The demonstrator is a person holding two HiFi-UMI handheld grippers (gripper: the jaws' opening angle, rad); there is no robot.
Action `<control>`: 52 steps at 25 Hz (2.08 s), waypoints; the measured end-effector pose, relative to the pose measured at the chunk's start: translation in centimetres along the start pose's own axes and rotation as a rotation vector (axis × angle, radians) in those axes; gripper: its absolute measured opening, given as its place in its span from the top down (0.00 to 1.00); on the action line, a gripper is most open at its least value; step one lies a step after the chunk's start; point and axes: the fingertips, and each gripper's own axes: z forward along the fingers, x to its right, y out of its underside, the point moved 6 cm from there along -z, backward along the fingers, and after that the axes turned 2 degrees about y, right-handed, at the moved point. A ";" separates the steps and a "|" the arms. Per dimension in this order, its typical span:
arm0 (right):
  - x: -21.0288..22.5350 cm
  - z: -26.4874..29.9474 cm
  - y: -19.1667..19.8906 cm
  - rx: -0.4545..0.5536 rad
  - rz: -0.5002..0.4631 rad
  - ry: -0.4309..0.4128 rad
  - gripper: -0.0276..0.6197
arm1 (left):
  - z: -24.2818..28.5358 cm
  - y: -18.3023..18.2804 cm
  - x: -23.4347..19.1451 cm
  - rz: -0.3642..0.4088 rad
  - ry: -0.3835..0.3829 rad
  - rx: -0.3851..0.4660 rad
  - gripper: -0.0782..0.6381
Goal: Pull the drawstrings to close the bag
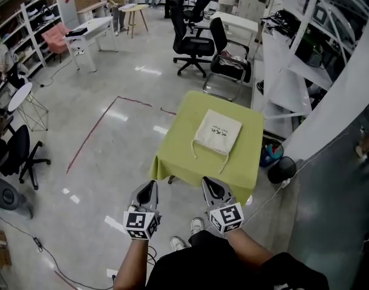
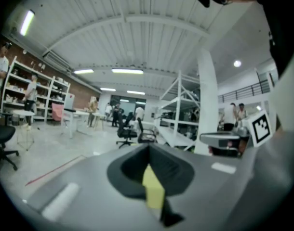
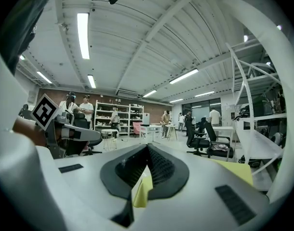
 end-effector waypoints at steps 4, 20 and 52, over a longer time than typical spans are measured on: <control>0.7 0.4 0.1 -0.007 0.003 0.019 0.97 | 1.8 0.2 -0.2 -0.014 0.023 -0.006 0.89; 9.6 7.1 1.4 -0.006 0.108 0.103 0.97 | 15.0 -1.0 -1.2 0.014 0.106 -0.058 0.89; 22.3 10.8 9.0 -0.195 0.181 0.349 0.97 | 33.3 4.8 -0.4 -0.016 0.332 -0.319 0.89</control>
